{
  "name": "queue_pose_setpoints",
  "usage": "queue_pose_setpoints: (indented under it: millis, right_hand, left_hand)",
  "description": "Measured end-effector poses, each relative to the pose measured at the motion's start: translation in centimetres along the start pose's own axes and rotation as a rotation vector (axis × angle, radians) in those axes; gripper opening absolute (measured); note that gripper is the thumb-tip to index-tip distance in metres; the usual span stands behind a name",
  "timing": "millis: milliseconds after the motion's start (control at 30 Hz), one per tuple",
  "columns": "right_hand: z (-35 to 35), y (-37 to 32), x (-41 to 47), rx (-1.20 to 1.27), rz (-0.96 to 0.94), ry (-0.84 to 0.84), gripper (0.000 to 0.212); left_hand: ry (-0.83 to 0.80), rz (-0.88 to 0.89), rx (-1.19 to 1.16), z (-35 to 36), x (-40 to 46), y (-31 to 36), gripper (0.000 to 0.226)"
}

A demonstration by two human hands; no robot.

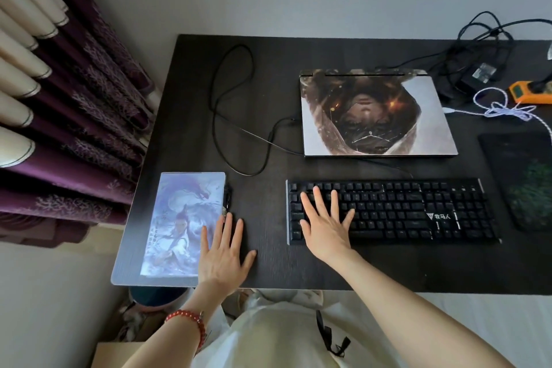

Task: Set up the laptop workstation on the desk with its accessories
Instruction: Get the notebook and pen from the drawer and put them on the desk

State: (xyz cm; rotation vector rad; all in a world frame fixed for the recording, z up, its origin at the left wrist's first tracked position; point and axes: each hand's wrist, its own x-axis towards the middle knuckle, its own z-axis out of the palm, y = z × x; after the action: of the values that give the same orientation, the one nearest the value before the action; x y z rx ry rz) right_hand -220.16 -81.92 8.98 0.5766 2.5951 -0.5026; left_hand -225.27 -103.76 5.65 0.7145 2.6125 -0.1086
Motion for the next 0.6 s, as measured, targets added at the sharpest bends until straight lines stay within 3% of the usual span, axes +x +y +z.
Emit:
queue_pose_setpoints:
  millis: [367, 500, 600]
  right_hand:
    - [-0.2, 0.2, -0.3, 0.003, -0.003, 0.013, 0.054]
    - [-3.2, -0.3, -0.3, 0.226, 0.012, 0.067, 0.049]
    - [-8.1, -1.8, -1.3, 0.583, -0.065, 0.266, 0.039]
  left_hand:
    - [0.021, -0.052, -0.009, -0.4, 0.4, 1.3, 0.074]
    - [0.069, -0.012, -0.052, -1.4, 1.9, 3.0, 0.071]
    - [0.057, 0.067, -0.067, -1.3, 2.9, 4.3, 0.068]
